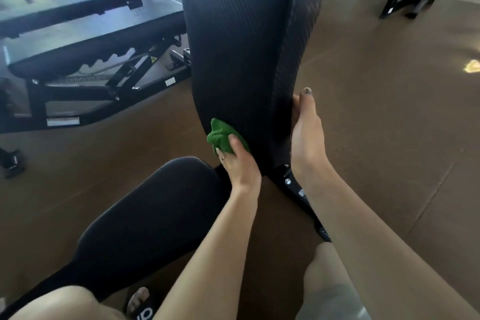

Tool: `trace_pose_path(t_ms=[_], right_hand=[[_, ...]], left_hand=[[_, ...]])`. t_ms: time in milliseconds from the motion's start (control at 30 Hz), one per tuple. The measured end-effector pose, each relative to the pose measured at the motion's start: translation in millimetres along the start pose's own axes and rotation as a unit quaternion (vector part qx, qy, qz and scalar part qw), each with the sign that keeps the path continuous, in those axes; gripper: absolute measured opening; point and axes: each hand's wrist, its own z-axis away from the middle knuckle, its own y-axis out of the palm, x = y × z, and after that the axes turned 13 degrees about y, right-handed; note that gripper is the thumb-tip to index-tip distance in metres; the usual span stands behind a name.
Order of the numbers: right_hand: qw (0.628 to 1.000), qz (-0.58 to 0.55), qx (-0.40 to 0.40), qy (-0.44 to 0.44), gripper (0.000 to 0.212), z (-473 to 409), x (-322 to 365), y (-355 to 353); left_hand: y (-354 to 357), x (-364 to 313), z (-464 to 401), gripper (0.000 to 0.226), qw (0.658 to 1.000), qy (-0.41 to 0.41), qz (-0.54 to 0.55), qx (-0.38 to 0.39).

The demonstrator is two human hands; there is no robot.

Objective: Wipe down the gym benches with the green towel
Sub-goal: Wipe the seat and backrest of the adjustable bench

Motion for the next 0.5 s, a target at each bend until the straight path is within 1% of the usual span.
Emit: trace_pose_path(t_ms=[33, 67, 100, 133, 200, 267, 300, 367, 433, 467, 500], right_hand=[[1.0, 0.003, -0.004, 0.001, 0.072, 1.8, 1.2, 1.1], [1.0, 0.003, -0.008, 0.0, 0.071, 3.6, 2.4, 2.7], [1.0, 0.001, -0.013, 0.0, 0.072, 5.0, 3.0, 4.2], [1.0, -0.004, -0.021, -0.003, 0.074, 6.6, 3.3, 5.4], [0.999, -0.019, -0.035, -0.011, 0.07, 7.0, 2.5, 6.0], [0.999, -0.028, -0.026, -0.024, 0.061, 4.6, 0.4, 1.9], [0.999, -0.03, -0.015, -0.022, 0.057, 4.0, -0.7, -0.4], [0.999, -0.043, 0.017, -0.026, 0.057, 1.9, -2.7, -5.1], [0.998, -0.049, 0.034, -0.031, 0.061, -0.9, -3.4, -6.3], [0.998, -0.046, 0.033, -0.029, 0.061, -1.0, -3.6, -5.0], [0.998, -0.044, 0.028, -0.026, 0.06, -0.5, -3.5, -3.5]], left_hand=[[2.8, -5.4, -12.6, 0.093, 0.999, -0.042, -0.001, -0.016], [5.7, -12.0, -23.5, 0.109, 0.997, -0.068, -0.008, -0.021], [9.8, -19.8, -28.3, 0.119, 0.997, -0.075, -0.017, -0.018], [14.5, -28.2, -24.7, 0.121, 0.998, -0.063, -0.016, -0.017], [22.6, -46.3, 9.0, 0.107, 1.0, 0.018, -0.006, -0.003], [30.8, -52.8, 48.6, 0.089, 0.995, 0.101, 0.015, 0.018], [33.2, -51.1, 59.3, 0.086, 0.992, 0.124, 0.023, 0.024], [33.9, -40.5, 53.4, 0.092, 0.992, 0.12, 0.026, 0.026], [28.4, -30.5, 32.1, 0.107, 0.994, 0.101, 0.037, 0.022], [25.2, -25.4, 20.8, 0.11, 0.994, 0.097, 0.051, 0.024], [22.9, -22.7, 12.8, 0.105, 0.994, 0.099, 0.052, 0.017]])
